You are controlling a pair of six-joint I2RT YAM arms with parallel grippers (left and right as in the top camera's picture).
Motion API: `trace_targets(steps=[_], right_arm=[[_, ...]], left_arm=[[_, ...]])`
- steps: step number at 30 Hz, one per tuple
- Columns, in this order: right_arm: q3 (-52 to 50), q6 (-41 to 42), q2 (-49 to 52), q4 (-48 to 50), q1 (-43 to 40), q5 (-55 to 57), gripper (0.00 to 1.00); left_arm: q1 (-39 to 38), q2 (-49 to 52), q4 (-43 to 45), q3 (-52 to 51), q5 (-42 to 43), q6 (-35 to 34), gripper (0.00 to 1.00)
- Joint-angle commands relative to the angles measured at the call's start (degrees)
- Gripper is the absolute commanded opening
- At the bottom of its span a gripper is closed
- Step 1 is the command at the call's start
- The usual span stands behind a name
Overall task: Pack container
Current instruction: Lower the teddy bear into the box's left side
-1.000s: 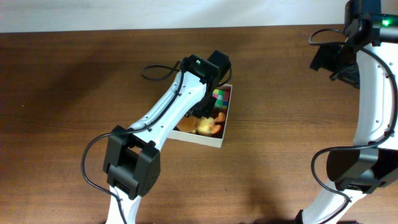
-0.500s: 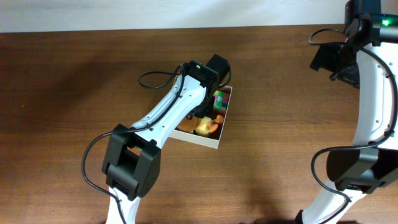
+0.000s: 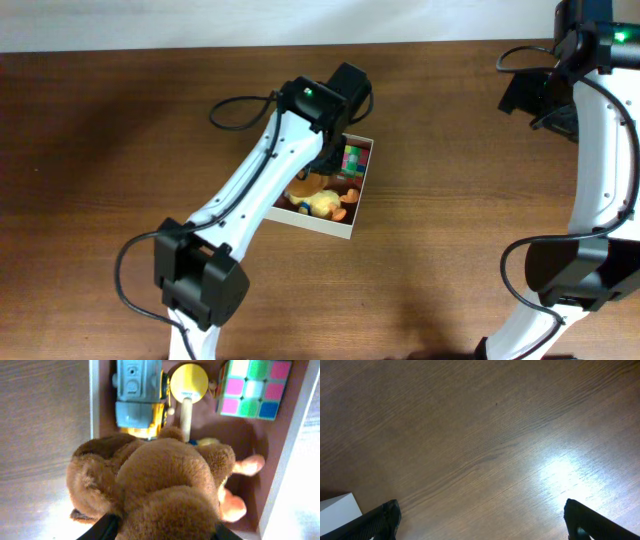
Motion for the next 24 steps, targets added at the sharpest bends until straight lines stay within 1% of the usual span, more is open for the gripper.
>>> trace_targets(steps=[1, 3, 4, 6, 8, 9, 11, 15, 16, 18, 19, 20, 21, 23, 24], right_arm=[[-0.3, 0.7, 0.4, 0.0, -0.2, 0.9, 0.99], [-0.3, 0.7, 0.4, 0.0, -0.2, 0.9, 0.99], [-0.3, 0.7, 0.4, 0.0, -0.2, 0.9, 0.98], [-0.3, 0.7, 0.4, 0.0, -0.2, 0.9, 0.99], [-0.3, 0.7, 0.4, 0.0, -0.2, 0.9, 0.99], [-0.3, 0.7, 0.4, 0.0, -0.2, 0.9, 0.99], [-0.3, 0.7, 0.4, 0.0, -0.2, 0.9, 0.99], [-0.3, 0.7, 0.4, 0.0, -0.2, 0.9, 0.99], [-0.3, 0.7, 0.4, 0.0, -0.2, 0.9, 0.99], [-0.3, 0.7, 0.4, 0.0, -0.2, 0.9, 0.99], [-0.3, 0.7, 0.4, 0.0, -0.2, 0.9, 0.98], [-0.3, 0.7, 0.4, 0.0, -0.2, 0.9, 0.99], [-0.3, 0.7, 0.4, 0.0, -0.2, 0.9, 0.99], [-0.3, 0.7, 0.4, 0.0, -0.2, 0.9, 0.99], [-0.3, 0.7, 0.4, 0.0, -0.2, 0.9, 0.99]], left_arm=[[0.5, -1.6, -0.7, 0.5, -1.5, -0.5, 0.40], [0.5, -1.6, -0.9, 0.4, -2.4, -0.5, 0.40], [0.5, -1.6, -0.9, 0.3, -2.4, -0.5, 0.44], [0.4, -1.6, -0.9, 0.3, -2.4, -0.5, 0.58], [0.4, -1.6, -0.9, 0.3, -2.4, -0.5, 0.70], [0.4, -1.6, -0.9, 0.3, -2.4, -0.2, 0.73], [0.4, -1.6, -0.9, 0.3, -2.4, -0.1, 0.77], [0.4, -1.6, -0.9, 0.3, -2.4, -0.1, 0.77], [0.4, -1.6, -0.9, 0.3, -2.4, -0.1, 0.73], [0.4, -1.6, -1.0, 0.4, -2.4, -0.1, 0.57], [0.4, -1.6, -1.2, 0.4, -2.4, -0.1, 0.53], [0.4, -1.6, -1.4, 0.4, -2.4, -0.1, 0.46], [0.4, -1.6, -1.4, 0.4, -2.3, -0.1, 0.29], [0.4, -1.6, -0.1, 0.4, -1.9, -0.1, 0.12], [0.4, -1.6, 0.7, 0.4, -1.6, 0.0, 0.09]])
